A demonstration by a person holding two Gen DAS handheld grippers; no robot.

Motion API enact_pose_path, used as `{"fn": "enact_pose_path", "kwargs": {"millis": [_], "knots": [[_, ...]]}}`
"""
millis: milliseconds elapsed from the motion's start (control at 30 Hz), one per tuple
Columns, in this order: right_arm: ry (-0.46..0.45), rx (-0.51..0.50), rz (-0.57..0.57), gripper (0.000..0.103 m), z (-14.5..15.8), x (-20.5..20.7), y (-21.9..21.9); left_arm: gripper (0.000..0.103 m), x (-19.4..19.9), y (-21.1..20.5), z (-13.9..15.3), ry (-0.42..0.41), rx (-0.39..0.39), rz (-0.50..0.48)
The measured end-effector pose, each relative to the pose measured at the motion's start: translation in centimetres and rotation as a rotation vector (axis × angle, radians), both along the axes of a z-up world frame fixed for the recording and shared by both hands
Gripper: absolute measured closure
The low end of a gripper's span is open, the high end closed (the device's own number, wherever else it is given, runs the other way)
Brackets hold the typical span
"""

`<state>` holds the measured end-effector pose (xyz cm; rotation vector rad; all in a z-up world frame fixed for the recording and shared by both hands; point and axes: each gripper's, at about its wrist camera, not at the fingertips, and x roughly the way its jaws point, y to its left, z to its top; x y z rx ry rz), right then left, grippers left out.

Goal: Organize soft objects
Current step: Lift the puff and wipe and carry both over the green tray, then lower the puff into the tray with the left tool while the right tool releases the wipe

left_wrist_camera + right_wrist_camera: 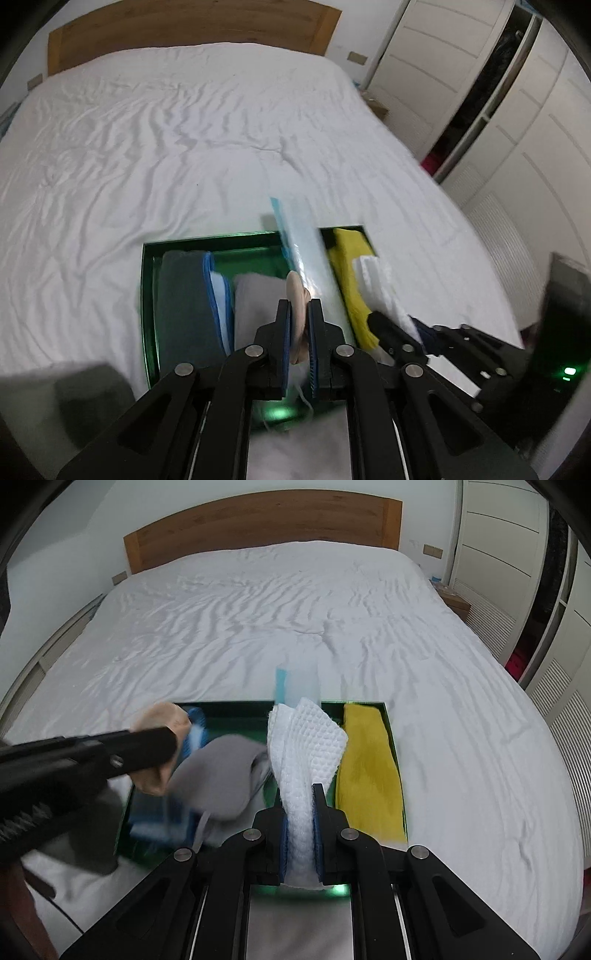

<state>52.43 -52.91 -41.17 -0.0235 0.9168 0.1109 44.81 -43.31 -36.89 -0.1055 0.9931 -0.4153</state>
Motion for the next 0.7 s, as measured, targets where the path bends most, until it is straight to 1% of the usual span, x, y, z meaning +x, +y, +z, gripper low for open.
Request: {"fn": "enact_pose_path", "kwargs": {"millis": [200, 233, 367, 700], "knots": [[0.043, -0.035, -0.018, 0.093, -3.0, 4.2, -0.1, 0.097, 3.1, -1.6, -3.2, 0.046, 0.066, 0.031], [0.049, -0.035, -0.021, 0.093, -3.4, 4.7, -0.2, 0.097, 3.3, -1.8, -3.6, 0.044, 0.083, 0.033], [0.066, -0.042, -0.03, 0.093, -4.7, 6.4, -0.2, 0.097, 3.2, -2.2, -4.7, 0.046, 0.109, 0.026], [0.089, -0.048, -0.031, 0.093, -6.2, 7.0, -0.6, 0.097, 2.9, -2.4, -5.9, 0.04, 0.149, 0.04]]}}
